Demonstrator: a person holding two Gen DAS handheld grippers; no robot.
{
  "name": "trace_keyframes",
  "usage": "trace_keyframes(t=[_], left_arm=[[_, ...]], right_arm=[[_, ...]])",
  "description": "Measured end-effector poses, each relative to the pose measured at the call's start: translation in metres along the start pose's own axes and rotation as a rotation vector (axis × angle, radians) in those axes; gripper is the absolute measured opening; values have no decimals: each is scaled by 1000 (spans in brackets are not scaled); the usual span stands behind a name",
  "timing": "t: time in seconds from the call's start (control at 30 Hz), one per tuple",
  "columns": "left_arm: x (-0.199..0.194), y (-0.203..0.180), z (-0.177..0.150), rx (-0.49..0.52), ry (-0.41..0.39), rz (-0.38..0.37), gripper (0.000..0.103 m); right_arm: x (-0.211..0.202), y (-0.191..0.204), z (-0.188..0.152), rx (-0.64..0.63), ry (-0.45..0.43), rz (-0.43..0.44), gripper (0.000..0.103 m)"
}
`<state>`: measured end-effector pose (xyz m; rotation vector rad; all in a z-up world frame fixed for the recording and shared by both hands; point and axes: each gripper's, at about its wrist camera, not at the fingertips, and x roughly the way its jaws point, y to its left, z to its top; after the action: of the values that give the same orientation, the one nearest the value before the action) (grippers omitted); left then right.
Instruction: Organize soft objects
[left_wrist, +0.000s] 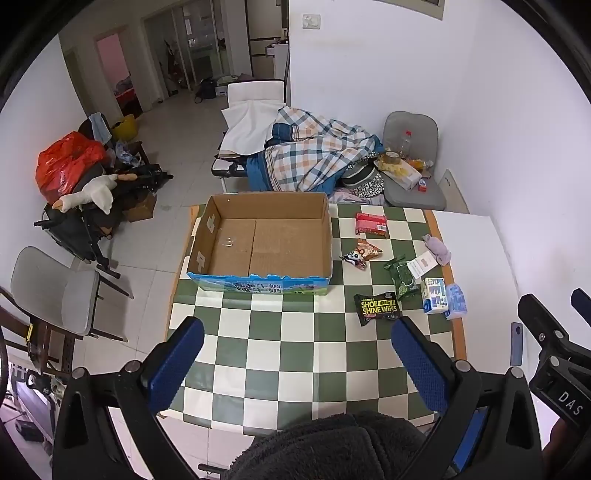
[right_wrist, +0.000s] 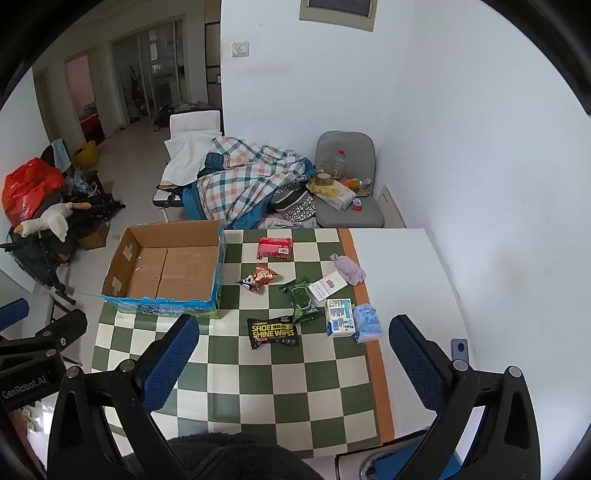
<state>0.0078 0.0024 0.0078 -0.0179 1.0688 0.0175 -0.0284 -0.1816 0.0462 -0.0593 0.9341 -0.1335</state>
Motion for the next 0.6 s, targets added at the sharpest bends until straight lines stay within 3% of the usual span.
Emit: trace_keyframes(t=[0.6], left_arm=[[-15,-6,0,7,-60,18,103]], right_arm=[[-10,-3,8,-9,-38,-2,103]])
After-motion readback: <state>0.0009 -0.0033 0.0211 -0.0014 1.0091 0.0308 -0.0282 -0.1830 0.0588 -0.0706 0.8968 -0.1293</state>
